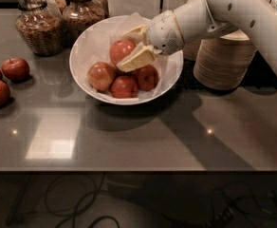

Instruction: Pick apple from white bowl

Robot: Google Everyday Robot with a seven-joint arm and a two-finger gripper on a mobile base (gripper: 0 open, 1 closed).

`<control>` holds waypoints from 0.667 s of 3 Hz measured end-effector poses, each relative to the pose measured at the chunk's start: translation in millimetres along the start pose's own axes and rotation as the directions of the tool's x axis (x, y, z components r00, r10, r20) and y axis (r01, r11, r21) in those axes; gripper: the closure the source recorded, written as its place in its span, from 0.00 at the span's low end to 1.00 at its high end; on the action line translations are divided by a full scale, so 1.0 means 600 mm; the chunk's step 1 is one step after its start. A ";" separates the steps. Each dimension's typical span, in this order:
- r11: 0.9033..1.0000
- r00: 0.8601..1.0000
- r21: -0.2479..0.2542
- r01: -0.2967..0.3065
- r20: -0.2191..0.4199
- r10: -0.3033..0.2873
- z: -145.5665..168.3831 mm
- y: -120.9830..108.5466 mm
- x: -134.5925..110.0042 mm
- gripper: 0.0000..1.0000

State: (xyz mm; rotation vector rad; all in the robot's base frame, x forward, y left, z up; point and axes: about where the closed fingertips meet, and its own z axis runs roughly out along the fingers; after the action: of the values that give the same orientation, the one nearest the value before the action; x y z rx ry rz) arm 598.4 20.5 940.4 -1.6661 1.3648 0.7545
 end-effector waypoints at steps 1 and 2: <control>0.997 0.997 0.002 0.073 0.035 -0.073 -0.024 -0.002 -0.063 1.00; 0.992 0.991 0.024 0.124 0.049 -0.125 -0.053 -0.002 -0.108 1.00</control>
Offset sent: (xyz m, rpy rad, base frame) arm -0.0234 -0.0073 0.1093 0.0659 -0.1831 0.0554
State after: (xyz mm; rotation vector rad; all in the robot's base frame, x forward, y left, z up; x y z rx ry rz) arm 583.2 23.1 1011.0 -1.6876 1.2178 0.7031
